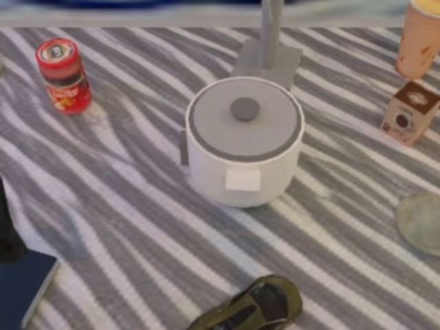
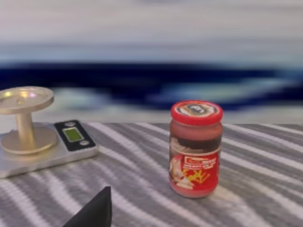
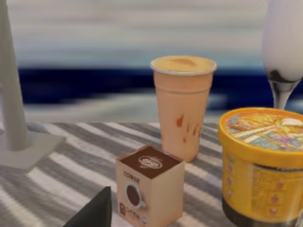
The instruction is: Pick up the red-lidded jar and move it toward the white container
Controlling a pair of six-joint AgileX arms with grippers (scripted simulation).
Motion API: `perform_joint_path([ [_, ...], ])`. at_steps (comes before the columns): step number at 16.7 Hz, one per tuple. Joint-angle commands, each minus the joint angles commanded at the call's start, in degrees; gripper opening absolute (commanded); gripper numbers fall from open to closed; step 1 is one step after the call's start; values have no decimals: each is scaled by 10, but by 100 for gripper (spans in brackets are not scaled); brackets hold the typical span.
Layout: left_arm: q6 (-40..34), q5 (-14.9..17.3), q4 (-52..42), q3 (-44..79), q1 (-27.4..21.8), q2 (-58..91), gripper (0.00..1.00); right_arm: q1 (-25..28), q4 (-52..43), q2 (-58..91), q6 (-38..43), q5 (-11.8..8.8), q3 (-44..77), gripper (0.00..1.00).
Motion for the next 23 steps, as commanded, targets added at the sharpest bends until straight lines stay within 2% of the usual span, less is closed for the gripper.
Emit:
perform_joint_path([
  [5,5,2,-12,31,0,25,100,0,0,0,0,0,0,100],
  [9,25,11,-64,148,-1,126,100,0,0,0,0,0,0,100],
  [15,74,34,-205,426,-5,397,100,0,0,0,0,0,0,100],
  [23,152,63,-452,869,-6,862,100,0,0,0,0,0,0,100],
])
